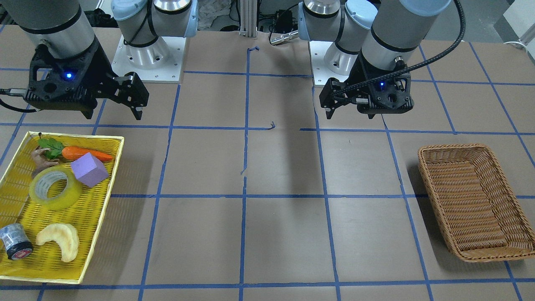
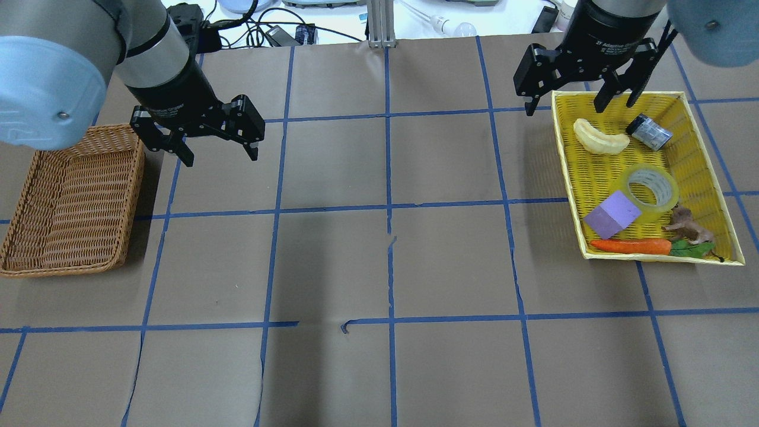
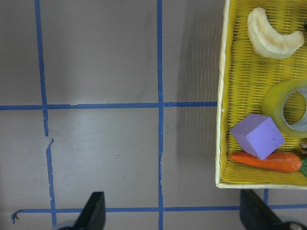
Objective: Transfer tape with both arms
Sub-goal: 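Lower the right gripper into the yellow tray onto the yellow tape roll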
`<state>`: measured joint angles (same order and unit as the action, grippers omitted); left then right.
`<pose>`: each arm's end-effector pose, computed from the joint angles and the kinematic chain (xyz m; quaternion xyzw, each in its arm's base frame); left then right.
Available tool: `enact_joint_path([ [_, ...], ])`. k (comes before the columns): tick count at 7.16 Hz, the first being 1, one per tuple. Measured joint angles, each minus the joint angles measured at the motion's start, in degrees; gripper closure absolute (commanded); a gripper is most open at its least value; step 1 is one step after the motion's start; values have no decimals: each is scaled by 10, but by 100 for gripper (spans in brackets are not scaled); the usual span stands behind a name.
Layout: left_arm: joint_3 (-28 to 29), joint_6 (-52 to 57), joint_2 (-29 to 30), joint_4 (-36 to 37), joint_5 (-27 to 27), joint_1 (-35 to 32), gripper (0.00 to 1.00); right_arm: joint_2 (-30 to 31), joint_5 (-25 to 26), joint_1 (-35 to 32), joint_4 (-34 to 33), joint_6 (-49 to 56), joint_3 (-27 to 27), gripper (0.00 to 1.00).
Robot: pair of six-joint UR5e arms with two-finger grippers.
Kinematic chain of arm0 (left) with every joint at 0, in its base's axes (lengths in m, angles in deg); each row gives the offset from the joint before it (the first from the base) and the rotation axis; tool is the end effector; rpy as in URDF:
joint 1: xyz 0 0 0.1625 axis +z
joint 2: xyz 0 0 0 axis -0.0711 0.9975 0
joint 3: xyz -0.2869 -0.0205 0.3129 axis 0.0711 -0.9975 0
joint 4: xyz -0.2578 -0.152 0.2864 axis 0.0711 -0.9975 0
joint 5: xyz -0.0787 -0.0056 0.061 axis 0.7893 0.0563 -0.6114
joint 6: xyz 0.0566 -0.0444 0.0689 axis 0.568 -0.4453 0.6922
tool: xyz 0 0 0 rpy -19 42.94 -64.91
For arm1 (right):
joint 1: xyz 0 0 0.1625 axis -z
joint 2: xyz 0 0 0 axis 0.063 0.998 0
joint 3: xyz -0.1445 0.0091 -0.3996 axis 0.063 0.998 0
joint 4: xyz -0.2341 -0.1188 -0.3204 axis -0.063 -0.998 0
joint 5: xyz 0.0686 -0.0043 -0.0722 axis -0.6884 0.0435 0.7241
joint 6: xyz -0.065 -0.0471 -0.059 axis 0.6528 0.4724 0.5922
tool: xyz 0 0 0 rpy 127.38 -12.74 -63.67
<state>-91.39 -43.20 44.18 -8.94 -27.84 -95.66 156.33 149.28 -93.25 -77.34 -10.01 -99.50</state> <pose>-0.1491 -0.4955 0.4670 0.0263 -0.9994 -0.0197 0.0089 0.1298 -0.5213 0.5020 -0.0020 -1.0000 0.0049 0.0011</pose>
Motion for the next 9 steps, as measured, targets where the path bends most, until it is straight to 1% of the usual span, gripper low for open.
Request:
enact_joint_path([
  [2, 0, 0, 0, 0, 0, 0, 0, -6, 6, 8, 5, 14, 2, 0],
  [3, 0, 0, 0, 0, 0, 0, 0, -12, 7, 40, 16, 50, 4, 0],
  [4, 0, 0, 0, 0, 0, 0, 0, -22, 5, 86, 20, 118, 3, 0],
  [6, 0, 0, 0, 0, 0, 0, 0, -55, 1, 190, -8, 353, -8, 0],
  [7, 0, 0, 0, 0, 0, 0, 0, -79, 2, 233, -45, 444, -21, 0],
  [8, 0, 0, 0, 0, 1, 0, 0, -102, 5, 260, -104, 502, -46, 0],
  [9, 0, 0, 0, 0, 1, 0, 0, -126, 7, 273, -190, 537, -86, 1],
])
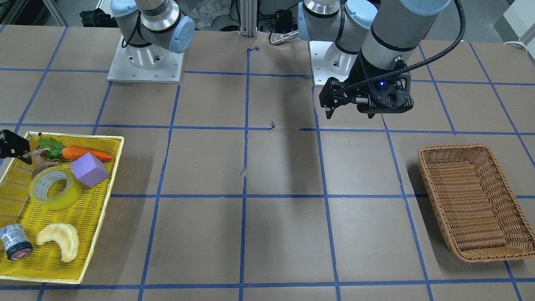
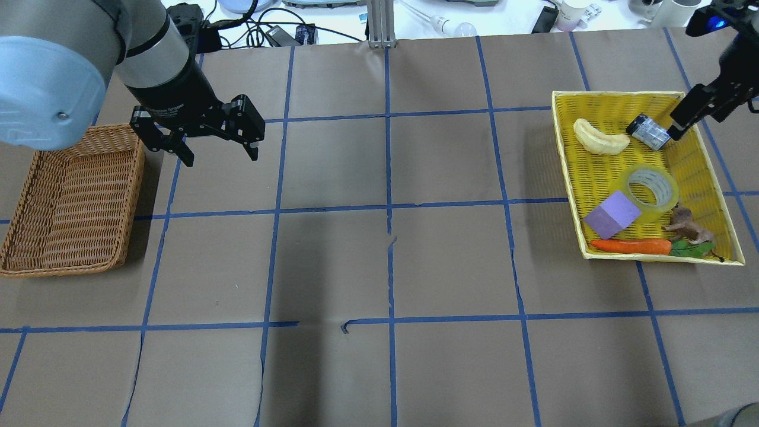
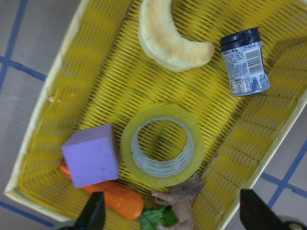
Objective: Transfer tape with both arms
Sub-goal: 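Lower the right gripper into the yellow tray onto the yellow tape roll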
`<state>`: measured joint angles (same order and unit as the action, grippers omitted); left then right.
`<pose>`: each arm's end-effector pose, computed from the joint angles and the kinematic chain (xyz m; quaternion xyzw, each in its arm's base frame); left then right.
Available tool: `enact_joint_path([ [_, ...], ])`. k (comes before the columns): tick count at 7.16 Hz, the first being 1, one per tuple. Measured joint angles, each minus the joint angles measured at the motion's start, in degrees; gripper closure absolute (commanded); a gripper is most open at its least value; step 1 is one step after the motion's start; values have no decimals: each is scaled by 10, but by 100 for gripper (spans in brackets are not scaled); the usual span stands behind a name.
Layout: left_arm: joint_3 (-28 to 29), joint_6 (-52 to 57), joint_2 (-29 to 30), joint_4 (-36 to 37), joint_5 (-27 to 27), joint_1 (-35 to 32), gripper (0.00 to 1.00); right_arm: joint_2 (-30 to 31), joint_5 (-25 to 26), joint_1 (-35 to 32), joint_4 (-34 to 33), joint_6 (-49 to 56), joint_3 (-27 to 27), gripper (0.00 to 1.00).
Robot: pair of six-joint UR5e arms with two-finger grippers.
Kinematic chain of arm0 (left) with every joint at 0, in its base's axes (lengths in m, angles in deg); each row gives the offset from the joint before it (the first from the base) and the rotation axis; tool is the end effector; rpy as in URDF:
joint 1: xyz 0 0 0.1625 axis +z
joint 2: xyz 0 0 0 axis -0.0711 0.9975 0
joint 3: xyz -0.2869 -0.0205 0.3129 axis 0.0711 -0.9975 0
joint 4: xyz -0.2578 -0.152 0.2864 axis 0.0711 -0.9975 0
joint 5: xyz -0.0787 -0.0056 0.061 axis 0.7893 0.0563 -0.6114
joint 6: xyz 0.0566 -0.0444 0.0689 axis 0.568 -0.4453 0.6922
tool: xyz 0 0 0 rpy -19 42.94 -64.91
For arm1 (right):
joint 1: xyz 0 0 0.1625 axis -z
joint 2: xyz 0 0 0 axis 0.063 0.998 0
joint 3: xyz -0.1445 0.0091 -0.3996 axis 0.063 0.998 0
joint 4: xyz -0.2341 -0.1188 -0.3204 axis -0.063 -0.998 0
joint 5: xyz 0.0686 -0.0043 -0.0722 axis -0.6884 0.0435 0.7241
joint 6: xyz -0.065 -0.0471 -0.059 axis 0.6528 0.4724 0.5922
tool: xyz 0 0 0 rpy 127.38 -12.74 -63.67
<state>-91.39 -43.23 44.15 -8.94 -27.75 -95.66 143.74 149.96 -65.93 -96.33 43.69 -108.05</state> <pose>-0.1493 -0.4953 0.4673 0.0266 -0.9994 -0.0195 0.0097 -0.1560 -0.5812 0.3398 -0.2263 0.9739 0.0151 0.0038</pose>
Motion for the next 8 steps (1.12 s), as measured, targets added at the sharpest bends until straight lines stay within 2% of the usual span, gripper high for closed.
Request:
enact_joint_path([
  [1, 0, 0, 0, 0, 0, 0, 0, -20, 1, 6, -84, 14, -48, 18],
  [2, -1, 0, 0, 0, 0, 0, 0, -32, 4, 8, -141, 20, -88, 19],
  [4, -1, 0, 1, 0, 1, 0, 0, -54, 14, 13, -181, 22, -115, 37],
  [5, -1, 0, 1, 0, 2, 0, 0, -64, 15, 20, -189, 22, -117, 43],
  [6, -1, 0, 1, 0, 2, 0, 0, -71, 14, 27, -192, 22, -117, 89],
  [7, -1, 0, 1, 0, 2, 0, 0, -74, 14, 29, -193, 23, -116, 100],
  [8, -1, 0, 2, 0, 2, 0, 0, -75, 16, 30, -194, 23, -116, 100],
])
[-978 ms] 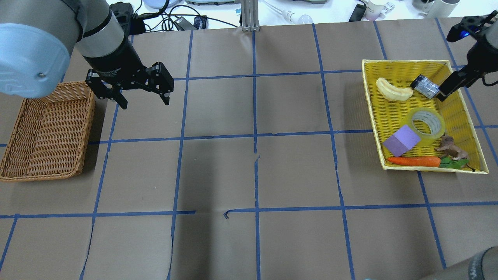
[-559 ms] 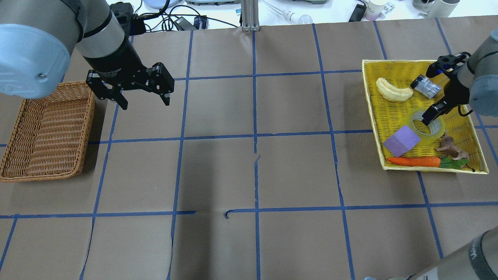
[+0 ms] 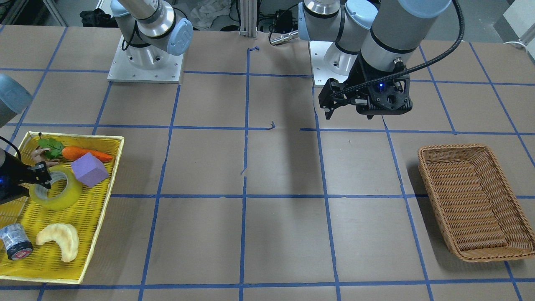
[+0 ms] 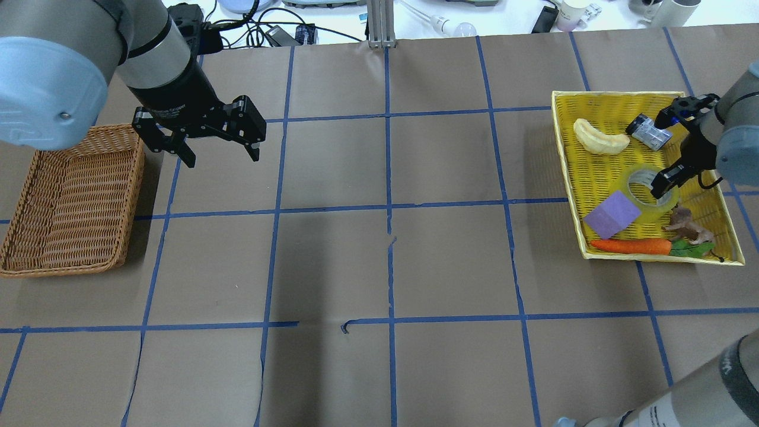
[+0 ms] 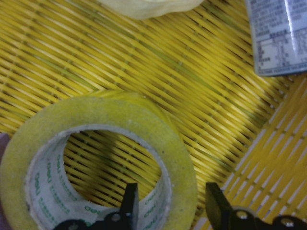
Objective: Transfer tape with both arms
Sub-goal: 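Lower the right gripper into the yellow tray onto the yellow tape roll, then close the right gripper on the tape roll's rim and lift it, then carry the tape roll with the right gripper to the table center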
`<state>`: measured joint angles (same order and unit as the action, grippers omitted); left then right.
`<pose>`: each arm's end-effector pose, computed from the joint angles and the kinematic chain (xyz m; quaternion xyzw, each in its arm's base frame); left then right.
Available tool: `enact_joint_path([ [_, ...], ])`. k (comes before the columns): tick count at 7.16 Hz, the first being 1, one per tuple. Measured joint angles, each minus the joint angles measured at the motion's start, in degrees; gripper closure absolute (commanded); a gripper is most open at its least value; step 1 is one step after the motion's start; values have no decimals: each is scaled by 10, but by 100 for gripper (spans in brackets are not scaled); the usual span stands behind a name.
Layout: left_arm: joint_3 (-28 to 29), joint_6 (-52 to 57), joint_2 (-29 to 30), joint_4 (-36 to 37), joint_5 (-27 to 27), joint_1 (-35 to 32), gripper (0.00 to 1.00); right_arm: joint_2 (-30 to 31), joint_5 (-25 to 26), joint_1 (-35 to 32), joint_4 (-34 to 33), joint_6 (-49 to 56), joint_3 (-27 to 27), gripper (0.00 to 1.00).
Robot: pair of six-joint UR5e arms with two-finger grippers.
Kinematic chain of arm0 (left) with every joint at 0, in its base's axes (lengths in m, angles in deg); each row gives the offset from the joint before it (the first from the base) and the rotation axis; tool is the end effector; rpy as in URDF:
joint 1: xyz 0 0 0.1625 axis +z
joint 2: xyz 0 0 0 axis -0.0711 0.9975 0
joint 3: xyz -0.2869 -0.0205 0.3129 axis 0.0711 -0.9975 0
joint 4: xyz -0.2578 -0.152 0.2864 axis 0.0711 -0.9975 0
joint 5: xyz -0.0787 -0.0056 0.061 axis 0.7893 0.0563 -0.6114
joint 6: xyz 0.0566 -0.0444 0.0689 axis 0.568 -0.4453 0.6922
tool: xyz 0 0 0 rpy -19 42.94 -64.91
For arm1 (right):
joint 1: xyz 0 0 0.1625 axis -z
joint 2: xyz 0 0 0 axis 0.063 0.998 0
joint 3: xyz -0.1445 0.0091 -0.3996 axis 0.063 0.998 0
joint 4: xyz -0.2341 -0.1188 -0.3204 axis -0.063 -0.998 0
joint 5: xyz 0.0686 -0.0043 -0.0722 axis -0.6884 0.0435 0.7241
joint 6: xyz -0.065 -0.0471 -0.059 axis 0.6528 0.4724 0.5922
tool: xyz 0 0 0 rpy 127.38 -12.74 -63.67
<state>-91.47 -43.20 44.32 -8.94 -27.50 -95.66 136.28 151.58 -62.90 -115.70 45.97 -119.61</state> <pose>-0.1497 -0.4960 0.4651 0.0264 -0.9993 -0.0218 0.0118 -0.1840 -0.5625 0.2077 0.2201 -0.9752 -0.0224 0.0079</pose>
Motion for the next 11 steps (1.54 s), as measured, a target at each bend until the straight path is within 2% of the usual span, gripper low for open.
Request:
enact_joint_path([
  [4, 0, 0, 0, 0, 3, 0, 0, 5, 0, 0, 5, -2, 6, 100],
  [5, 0, -1, 0, 0, 3, 0, 0, 10, -3, -1, 19, -5, 23, 100],
  [7, 0, 0, 1, 0, 3, 0, 0, 24, -8, -25, 112, -40, 104, 100],
  [9, 0, 0, 1, 0, 1, 1, 0, 29, -10, -101, 159, -131, 157, 100],
  [11, 0, 0, 1, 0, 0, 1, 0, 28, -15, -198, 164, -286, 172, 100],
])
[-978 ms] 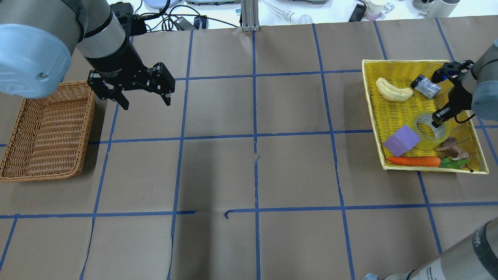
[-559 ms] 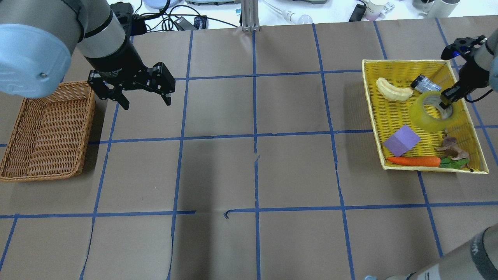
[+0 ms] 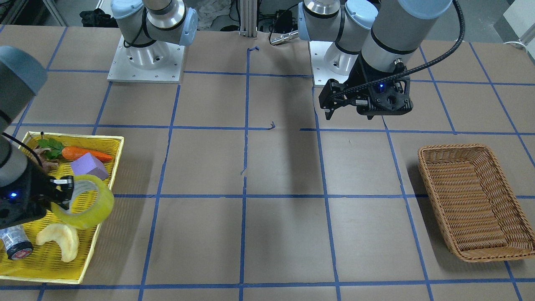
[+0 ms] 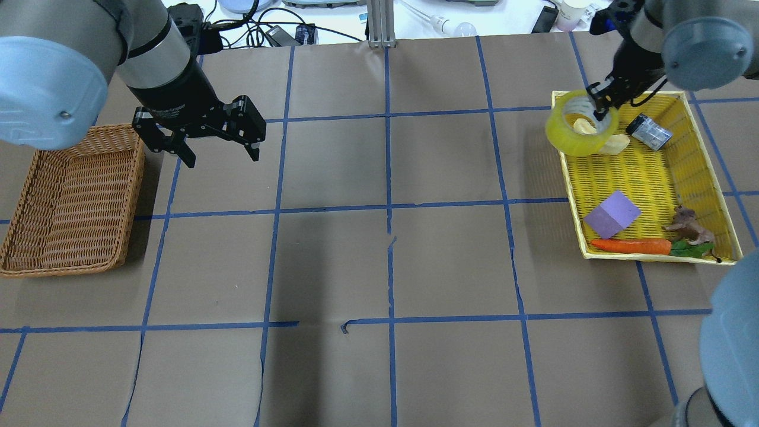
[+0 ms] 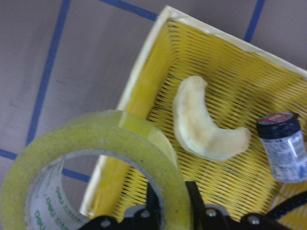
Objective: Transfer tape with both arms
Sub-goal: 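Carry the tape roll with the right gripper to the table center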
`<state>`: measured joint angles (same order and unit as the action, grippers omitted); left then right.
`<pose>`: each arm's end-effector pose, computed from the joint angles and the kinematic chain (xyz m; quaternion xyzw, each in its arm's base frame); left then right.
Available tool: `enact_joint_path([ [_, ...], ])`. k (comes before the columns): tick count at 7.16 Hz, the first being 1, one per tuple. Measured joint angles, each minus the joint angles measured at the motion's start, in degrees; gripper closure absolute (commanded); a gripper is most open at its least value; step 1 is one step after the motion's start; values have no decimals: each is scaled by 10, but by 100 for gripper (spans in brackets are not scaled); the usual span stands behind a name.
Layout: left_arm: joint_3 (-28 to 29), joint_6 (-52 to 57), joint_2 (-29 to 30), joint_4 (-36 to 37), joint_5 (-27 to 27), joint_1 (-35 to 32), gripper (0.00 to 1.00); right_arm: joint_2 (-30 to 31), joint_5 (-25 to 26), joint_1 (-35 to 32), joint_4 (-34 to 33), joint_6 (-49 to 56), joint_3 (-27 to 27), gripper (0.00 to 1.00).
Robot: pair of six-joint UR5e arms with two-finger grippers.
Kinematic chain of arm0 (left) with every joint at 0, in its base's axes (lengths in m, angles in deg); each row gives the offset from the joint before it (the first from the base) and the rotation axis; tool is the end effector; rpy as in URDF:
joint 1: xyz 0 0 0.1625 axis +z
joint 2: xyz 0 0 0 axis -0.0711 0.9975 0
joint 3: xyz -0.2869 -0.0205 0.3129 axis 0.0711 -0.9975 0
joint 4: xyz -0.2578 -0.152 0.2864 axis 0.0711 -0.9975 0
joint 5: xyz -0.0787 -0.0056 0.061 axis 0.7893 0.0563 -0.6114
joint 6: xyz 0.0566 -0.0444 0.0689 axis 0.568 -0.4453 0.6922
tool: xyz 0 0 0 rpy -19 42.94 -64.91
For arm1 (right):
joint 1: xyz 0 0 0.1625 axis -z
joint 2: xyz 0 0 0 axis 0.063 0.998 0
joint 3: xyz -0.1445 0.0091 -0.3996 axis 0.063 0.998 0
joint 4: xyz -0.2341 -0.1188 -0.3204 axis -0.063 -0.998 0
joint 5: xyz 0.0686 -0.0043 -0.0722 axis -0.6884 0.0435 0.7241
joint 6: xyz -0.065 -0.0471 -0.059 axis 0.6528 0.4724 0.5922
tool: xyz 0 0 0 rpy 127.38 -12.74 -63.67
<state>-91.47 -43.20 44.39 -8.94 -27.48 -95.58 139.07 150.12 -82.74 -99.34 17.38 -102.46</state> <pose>-0.1491 -0.4966 0.4645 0.0271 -0.9993 -0.0224 0.0119 0.0107 -0.6422 0.3415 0.1446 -0.9892 0.0165 0.0146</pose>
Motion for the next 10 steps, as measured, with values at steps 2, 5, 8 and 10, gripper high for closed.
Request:
enact_joint_path([
  [2, 0, 0, 0, 0, -1, 0, 0, -21, -18, -88, -20, -155, 2, 100],
  [5, 0, 1, 0, 0, -3, 1, 0, -100, -27, -190, -70, -351, 40, 100],
  [8, 0, 1, 2, 0, -3, 2, 0, -170, -38, -227, -75, -430, 95, 100],
  [10, -1, 1, 3, 0, -3, 2, 0, -191, -48, -236, -75, -442, 107, 27],
])
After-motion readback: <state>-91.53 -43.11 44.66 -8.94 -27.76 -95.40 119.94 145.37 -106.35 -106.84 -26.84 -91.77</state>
